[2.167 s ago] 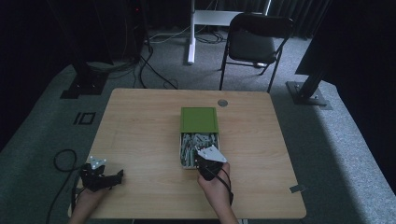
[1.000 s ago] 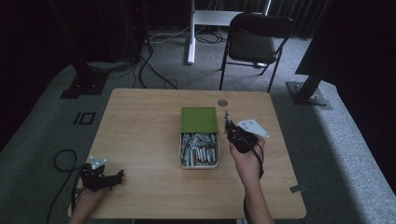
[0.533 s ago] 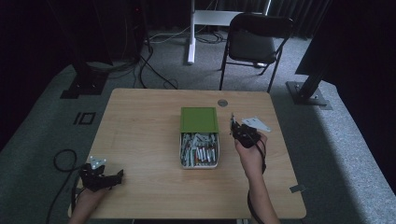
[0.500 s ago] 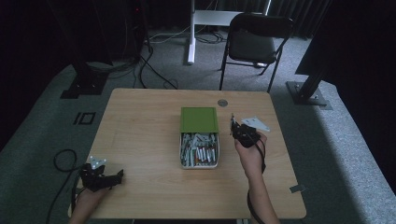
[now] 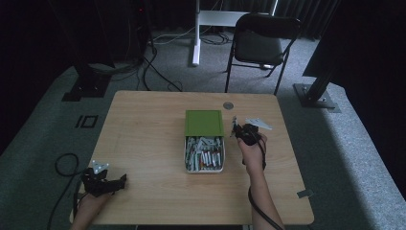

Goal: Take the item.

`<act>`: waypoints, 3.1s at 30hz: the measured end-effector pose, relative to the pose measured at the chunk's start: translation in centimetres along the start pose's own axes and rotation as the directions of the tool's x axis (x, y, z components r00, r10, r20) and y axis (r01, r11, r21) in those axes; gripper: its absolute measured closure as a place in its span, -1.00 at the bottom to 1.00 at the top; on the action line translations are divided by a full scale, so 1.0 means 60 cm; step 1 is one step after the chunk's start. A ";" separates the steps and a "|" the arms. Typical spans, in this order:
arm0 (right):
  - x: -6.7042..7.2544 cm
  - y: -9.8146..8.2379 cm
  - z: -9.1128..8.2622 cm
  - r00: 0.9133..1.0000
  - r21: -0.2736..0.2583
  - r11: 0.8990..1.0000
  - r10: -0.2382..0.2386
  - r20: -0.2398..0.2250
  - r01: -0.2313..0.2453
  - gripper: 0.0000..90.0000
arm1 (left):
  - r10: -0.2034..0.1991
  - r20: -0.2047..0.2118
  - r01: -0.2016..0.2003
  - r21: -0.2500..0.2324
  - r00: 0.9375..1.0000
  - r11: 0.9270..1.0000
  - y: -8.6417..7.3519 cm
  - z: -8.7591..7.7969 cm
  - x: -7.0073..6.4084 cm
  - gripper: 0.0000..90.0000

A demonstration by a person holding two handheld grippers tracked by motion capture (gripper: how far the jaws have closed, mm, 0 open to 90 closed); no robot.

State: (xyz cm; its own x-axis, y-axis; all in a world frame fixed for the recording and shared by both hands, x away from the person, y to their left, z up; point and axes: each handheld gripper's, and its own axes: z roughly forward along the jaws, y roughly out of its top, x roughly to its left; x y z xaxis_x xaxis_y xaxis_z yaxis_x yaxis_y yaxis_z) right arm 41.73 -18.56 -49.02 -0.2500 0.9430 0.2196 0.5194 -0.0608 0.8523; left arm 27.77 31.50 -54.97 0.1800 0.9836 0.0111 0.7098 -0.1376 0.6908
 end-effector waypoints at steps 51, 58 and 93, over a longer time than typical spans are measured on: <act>-0.111 -0.057 0.014 0.994 0.154 0.987 -0.064 0.092 0.049 -0.35 | 0.000 0.000 0.000 -0.001 1.000 1.000 0.000 0.000 0.000 -0.98; -0.115 -0.069 -0.011 0.993 0.154 0.987 -0.069 0.097 0.054 -0.40 | -0.001 0.000 0.001 0.000 1.000 1.000 0.000 0.000 0.000 -0.98; -0.121 -0.140 -0.115 0.984 0.184 0.979 -0.113 0.141 0.086 -0.58 | 0.000 -0.001 0.000 0.000 1.000 1.000 0.000 0.000 0.000 -0.98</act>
State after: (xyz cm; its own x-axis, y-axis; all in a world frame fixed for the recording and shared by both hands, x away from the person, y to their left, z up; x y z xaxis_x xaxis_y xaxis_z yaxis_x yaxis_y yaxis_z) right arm 33.53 -27.13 -54.49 -0.1892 0.9805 0.0531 0.6373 0.0815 0.7663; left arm 27.77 31.50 -54.97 0.1795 0.9837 0.0116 0.7101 -0.1377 0.6905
